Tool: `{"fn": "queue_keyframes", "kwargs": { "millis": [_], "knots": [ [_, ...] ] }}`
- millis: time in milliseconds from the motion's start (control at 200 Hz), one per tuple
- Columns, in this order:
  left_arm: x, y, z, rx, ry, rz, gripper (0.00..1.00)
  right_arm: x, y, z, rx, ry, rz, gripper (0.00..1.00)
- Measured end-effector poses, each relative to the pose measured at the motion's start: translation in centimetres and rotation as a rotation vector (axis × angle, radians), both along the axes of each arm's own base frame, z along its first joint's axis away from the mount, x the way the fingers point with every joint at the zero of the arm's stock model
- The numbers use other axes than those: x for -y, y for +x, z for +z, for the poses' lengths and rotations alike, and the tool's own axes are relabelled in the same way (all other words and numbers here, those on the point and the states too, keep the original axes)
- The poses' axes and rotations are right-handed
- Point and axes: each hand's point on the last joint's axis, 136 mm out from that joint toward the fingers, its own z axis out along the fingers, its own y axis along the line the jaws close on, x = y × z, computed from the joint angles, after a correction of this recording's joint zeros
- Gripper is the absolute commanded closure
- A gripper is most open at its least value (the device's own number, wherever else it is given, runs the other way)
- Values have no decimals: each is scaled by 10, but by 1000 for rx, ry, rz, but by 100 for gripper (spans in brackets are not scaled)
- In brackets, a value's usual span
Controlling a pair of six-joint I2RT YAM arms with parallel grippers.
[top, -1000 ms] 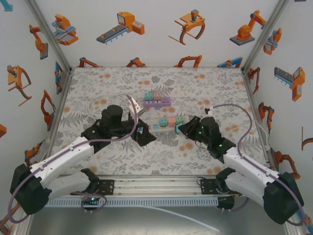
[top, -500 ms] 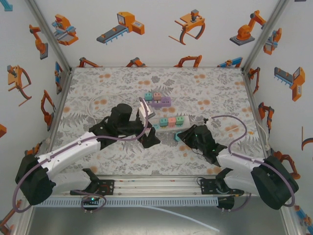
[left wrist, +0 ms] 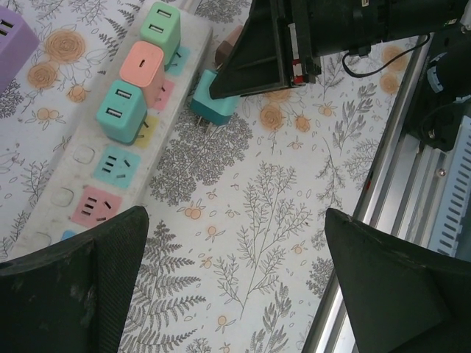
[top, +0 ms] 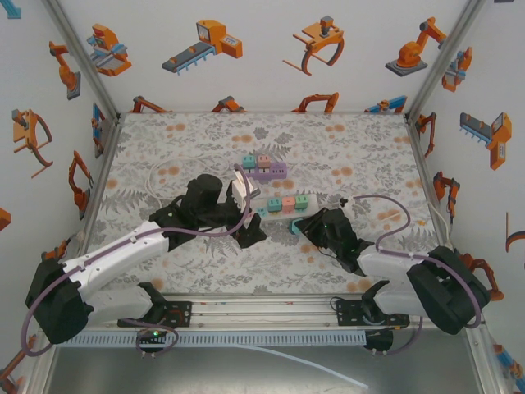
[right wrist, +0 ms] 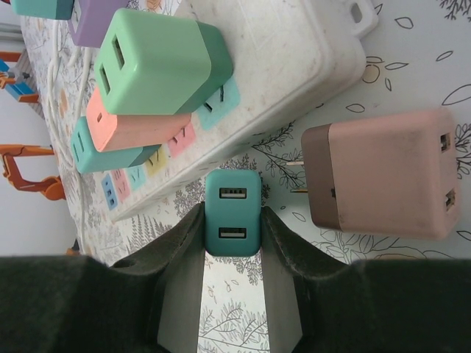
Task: Pull the plug off the socket
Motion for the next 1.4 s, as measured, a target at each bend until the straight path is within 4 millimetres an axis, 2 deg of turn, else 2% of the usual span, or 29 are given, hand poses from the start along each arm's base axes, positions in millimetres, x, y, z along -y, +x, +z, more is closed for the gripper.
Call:
{"fn": "queue_keyframes", "kwargs": {
  "millis": [170, 401, 621, 786, 1006, 1107, 1232, 1402],
  "knots": [
    [-2, 2, -2, 2, 10, 14, 3, 5, -3, -7, -29, -6, -21, 58],
    [-3, 4, -2, 6, 15, 25, 3, 15, -11, -11, -52, -33, -46, 56],
    [-5, 8, -4, 13, 27, 48, 3, 27, -14, 7, -10, -45, -77, 56],
    [-6, 9, -4, 19, 29, 59, 3, 40, -12, 41, 114, -123, -72, 55],
    [-11, 15, 6, 55, 19, 99, 3, 53, 3, 129, 427, -328, -49, 55],
    [-14, 18, 16, 88, -5, 121, 3, 53, 7, 153, 545, -447, -12, 55],
    [-19, 20, 27, 121, -38, 153, 3, 43, 12, 175, 669, -622, 94, 52],
    [-32, 33, 29, 137, -43, 270, 3, 1, 9, 204, 907, -839, 384, 48]
  ]
}}
